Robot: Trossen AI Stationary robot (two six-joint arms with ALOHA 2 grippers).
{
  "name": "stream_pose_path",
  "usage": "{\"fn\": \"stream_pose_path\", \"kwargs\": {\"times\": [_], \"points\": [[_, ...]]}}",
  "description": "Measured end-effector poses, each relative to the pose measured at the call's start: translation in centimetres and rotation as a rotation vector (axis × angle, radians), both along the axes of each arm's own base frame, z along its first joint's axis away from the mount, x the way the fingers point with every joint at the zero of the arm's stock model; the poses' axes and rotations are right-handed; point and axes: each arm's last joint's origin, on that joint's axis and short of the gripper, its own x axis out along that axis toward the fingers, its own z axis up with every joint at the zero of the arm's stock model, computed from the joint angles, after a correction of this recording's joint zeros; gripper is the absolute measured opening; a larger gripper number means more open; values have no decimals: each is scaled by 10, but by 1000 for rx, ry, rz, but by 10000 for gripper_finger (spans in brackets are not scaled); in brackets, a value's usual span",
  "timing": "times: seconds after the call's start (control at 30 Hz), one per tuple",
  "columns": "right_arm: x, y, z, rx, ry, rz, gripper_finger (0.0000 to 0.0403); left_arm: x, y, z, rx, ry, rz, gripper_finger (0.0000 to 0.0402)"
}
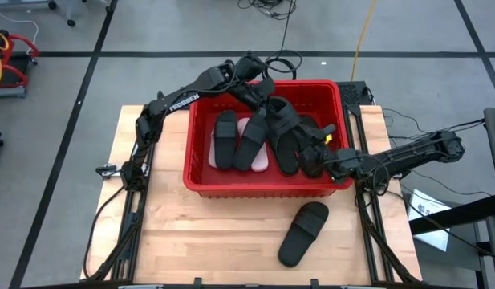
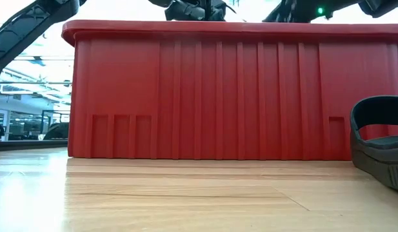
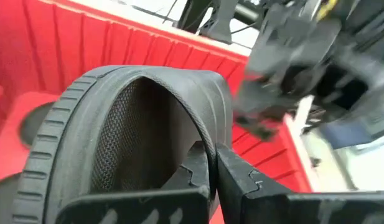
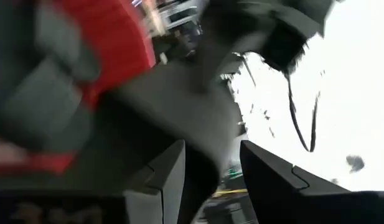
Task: Pick and place slides into bin
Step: Put the black slipper into the red bin
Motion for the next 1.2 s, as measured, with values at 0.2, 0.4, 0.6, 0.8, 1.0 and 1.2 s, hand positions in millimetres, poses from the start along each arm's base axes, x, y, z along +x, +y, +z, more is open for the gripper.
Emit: {"fn": "stream_pose_path", "kwargs": {"times": [0.2, 0.4, 0.6, 0.8, 1.0, 1.2], "points": [[-4, -3, 15, 269, -476, -8, 144, -1, 5, -1, 63, 9, 49, 2], [-2, -5, 9, 481, -690, 14, 144, 2, 10, 3, 193, -28, 106, 2], [0, -11, 0, 587, -771, -24, 144, 5, 10, 8, 235, -99, 77, 1], [-1, -20, 0, 624, -858, -56, 144, 8, 5, 8, 257, -120, 35, 1], [0, -30, 1, 666, -909, -31, 144, 12, -5, 9, 301, -148, -15, 1], [2, -36, 3, 722, -937, 55, 133, 16, -12, 9, 337, -158, -40, 1]]}}
